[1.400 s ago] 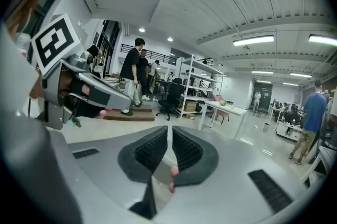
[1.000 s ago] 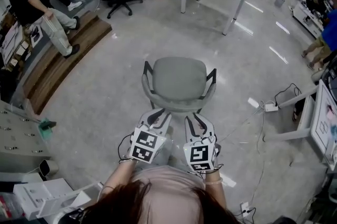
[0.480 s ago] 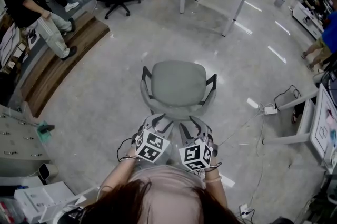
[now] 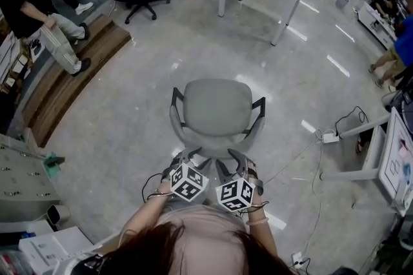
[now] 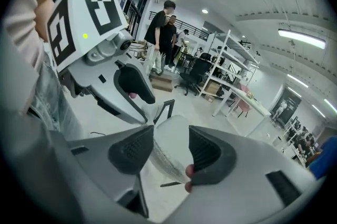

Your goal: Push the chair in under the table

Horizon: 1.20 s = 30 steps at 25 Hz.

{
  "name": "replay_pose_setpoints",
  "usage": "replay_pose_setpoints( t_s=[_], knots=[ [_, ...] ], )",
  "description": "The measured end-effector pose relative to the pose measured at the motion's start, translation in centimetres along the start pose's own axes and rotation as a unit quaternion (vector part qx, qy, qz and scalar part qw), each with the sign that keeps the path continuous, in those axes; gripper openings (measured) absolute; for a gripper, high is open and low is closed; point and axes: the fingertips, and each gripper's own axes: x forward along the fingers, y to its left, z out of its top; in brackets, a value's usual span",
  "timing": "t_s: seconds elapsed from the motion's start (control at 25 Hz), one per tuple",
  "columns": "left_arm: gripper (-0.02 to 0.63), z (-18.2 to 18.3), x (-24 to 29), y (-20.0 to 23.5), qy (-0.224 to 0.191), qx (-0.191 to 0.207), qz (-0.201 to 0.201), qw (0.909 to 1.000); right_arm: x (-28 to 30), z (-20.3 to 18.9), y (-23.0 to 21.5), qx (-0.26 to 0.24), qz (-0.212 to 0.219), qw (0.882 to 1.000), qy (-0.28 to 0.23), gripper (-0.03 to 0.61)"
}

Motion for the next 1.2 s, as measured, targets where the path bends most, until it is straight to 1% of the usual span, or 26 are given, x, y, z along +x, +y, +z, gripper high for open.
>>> replay_pose_setpoints(
  t_s=[0.16,0.4,0.48,0.6,0.68,0.76,0.84,1.0,1.12,1.2],
  knots=[
    [0.195,-1.1,1.2,0.0,0.021,0.014,-0.014,0.9996,1.4,-1.0,0.8,-0.028,0.013,0.999,0.026,0.204],
    [0.204,-2.7,2.7,0.1,0.058,0.052,-0.029,0.9966,3.3,-2.8,1.2,-0.035,0.024,0.997,0.067,0.21],
    [0.204,-2.9,3.2,0.2,0.062,0.061,-0.029,0.9957,3.8,-3.2,1.1,-0.034,0.024,0.996,0.075,0.212],
    [0.204,-2.9,3.8,0.5,0.065,0.063,-0.033,0.9953,4.2,-3.4,1.2,-0.024,0.03,0.996,0.078,0.213],
    [0.204,-2.9,4.2,0.5,0.071,0.068,-0.038,0.9944,4.7,-4.0,1.4,-0.024,0.034,0.995,0.092,0.213],
    [0.206,-3.0,4.6,0.3,0.074,0.082,-0.04,0.9931,5.2,-4.7,1.5,-0.027,0.033,0.994,0.102,0.213],
    [0.207,-3.0,4.9,0.4,0.075,0.093,-0.036,0.9922,5.5,-4.9,1.5,-0.021,0.033,0.994,0.103,0.213],
    [0.21,-2.9,5.2,0.6,0.082,0.09,-0.044,0.9915,5.9,-4.9,1.4,-0.007,0.048,0.993,0.104,0.213],
    [0.209,-2.8,5.4,0.7,0.085,0.09,-0.046,0.9912,6.1,-5.0,1.2,-0.014,0.049,0.993,0.105,0.213],
    [0.209,-2.7,5.6,0.7,0.086,0.091,-0.046,0.9911,6.3,-5.2,1.1,-0.007,0.049,0.993,0.102,0.213]
  ],
)
